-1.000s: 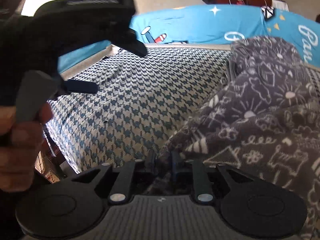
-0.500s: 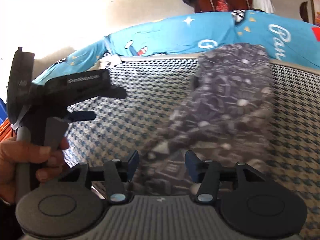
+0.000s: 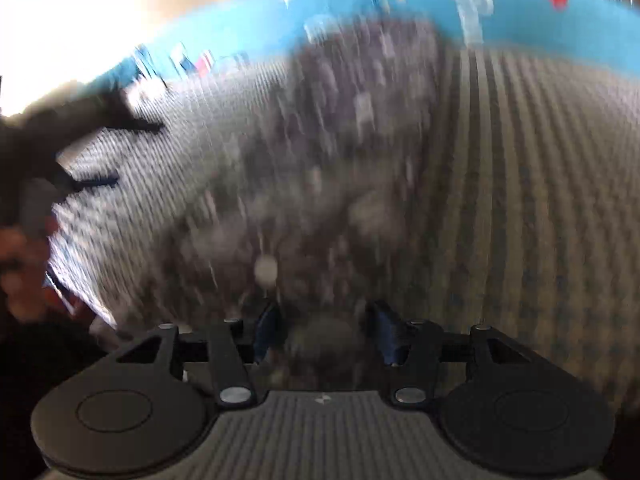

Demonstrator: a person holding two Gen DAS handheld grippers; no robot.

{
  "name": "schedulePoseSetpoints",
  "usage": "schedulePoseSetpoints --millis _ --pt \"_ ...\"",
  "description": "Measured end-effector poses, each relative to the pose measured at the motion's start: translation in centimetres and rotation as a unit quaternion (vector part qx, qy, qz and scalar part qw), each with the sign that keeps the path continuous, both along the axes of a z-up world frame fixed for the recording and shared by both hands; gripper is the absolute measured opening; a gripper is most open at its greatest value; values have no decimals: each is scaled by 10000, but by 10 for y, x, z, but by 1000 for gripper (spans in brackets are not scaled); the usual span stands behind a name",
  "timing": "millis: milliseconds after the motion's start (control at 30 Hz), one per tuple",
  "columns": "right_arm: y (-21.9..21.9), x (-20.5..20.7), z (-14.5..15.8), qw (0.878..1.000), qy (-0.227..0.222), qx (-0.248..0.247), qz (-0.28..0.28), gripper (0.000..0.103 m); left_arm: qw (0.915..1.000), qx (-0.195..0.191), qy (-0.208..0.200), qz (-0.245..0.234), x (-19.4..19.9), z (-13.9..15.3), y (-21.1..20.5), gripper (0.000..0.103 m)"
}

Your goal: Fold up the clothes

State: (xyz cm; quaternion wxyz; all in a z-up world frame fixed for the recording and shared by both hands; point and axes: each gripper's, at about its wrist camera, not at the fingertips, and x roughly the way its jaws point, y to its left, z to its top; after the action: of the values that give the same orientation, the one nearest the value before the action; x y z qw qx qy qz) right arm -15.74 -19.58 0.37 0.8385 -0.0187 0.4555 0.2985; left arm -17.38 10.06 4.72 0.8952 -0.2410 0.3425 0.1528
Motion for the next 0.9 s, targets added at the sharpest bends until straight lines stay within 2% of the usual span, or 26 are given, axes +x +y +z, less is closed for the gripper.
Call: schedulePoseSetpoints --millis 233,400,567,733,900 --pt "-1 -2 14 9999 -89 65 7 54 9999 72 111 -70 6 -2 -6 103" --pt "-1 -1 33 9983 -563 164 4 54 9997 85 167 -142 11 -4 -12 103" --pt "16 18 50 9957 -851 268 252 54 9995 106 230 -197 15 -6 -17 103" --pt "38 44 55 9935 -956 350 509 54 9989 154 361 -269 24 -9 -15 103" --pt "63 73 53 9906 -1174 383 595 54 9964 490 564 -389 43 -9 -10 103"
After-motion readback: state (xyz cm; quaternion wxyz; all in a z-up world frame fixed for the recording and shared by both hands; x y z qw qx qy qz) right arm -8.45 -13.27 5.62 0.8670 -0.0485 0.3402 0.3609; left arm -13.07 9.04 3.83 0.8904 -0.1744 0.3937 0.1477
